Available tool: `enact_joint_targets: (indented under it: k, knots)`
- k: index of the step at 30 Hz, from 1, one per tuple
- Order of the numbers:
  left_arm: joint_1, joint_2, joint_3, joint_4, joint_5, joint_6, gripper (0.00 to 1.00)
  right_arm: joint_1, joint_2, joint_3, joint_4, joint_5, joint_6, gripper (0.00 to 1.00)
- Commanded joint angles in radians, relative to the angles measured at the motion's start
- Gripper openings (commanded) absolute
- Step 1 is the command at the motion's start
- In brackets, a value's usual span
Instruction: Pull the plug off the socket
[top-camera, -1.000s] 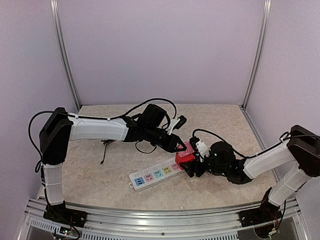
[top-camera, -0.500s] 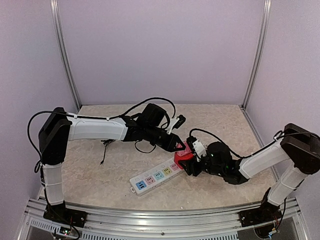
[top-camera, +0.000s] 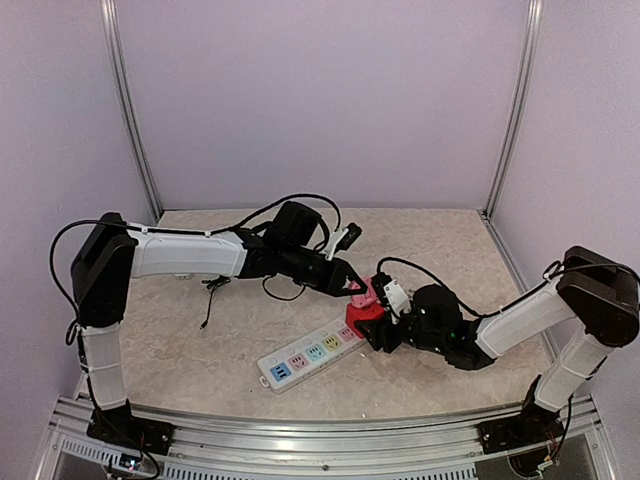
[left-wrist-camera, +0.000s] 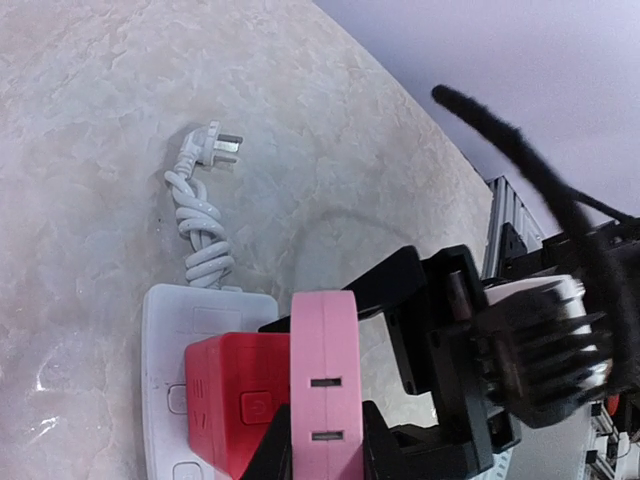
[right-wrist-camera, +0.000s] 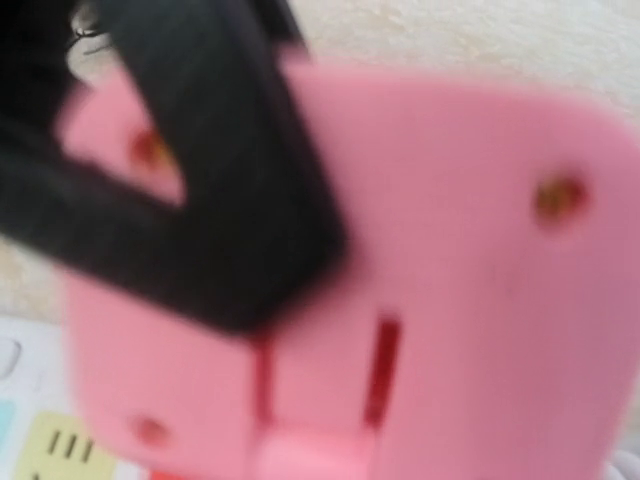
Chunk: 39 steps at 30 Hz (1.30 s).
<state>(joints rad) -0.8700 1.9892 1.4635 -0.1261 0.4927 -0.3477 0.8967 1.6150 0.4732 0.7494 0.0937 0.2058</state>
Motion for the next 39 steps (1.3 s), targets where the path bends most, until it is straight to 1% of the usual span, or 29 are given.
enact_joint_targets:
  k: [1, 2, 6, 8, 9, 10, 13, 15, 18, 24, 27, 31, 36, 39]
  knots:
    - [0.028, -0.114, -0.023, 0.118, 0.171, -0.102, 0.00, -0.003, 0.035, -0.002, -0.052, 0.055, 0.017, 0.41]
    - [0.031, -0.116, -0.024, 0.144, 0.175, -0.110, 0.00, -0.003, 0.036, -0.002, -0.051, 0.055, 0.017, 0.40]
    - [0.040, -0.115, -0.031, 0.156, 0.188, -0.130, 0.00, -0.004, 0.037, 0.001, -0.054, 0.057, 0.018, 0.39]
    - [0.044, -0.116, -0.031, 0.144, 0.174, -0.127, 0.00, -0.003, 0.037, 0.001, -0.054, 0.056, 0.018, 0.41]
    - [0.048, -0.116, -0.035, 0.138, 0.163, -0.126, 0.00, -0.003, 0.034, -0.001, -0.052, 0.056, 0.018, 0.43]
    - [0.053, -0.120, -0.040, 0.131, 0.153, -0.126, 0.00, -0.003, 0.033, -0.001, -0.053, 0.055, 0.017, 0.48]
    - [0.078, -0.141, -0.064, 0.129, 0.108, -0.133, 0.00, -0.004, 0.022, 0.011, -0.076, 0.047, 0.020, 0.67]
    - [0.092, -0.153, -0.075, 0.092, 0.078, -0.125, 0.00, -0.004, 0.004, 0.019, -0.087, 0.043, 0.023, 0.73]
    - [0.105, -0.176, -0.090, 0.071, 0.054, -0.104, 0.00, -0.002, -0.030, 0.026, -0.101, 0.023, 0.022, 0.77]
    - [0.145, -0.230, -0.148, 0.111, 0.085, -0.110, 0.00, -0.003, -0.127, 0.055, -0.162, -0.024, 0.015, 0.82]
    - [0.158, -0.261, -0.166, 0.112, 0.096, -0.099, 0.00, -0.003, -0.201, 0.067, -0.197, -0.044, 0.016, 0.84]
    - [0.160, -0.309, -0.182, 0.098, 0.170, -0.052, 0.00, -0.004, -0.313, 0.086, -0.252, -0.087, -0.001, 0.84]
    - [0.141, -0.392, -0.214, 0.036, 0.264, 0.082, 0.00, -0.003, -0.410, 0.133, -0.332, -0.276, -0.017, 0.78]
    - [0.124, -0.435, -0.227, -0.020, 0.299, 0.178, 0.00, -0.004, -0.439, 0.161, -0.364, -0.393, 0.008, 0.77]
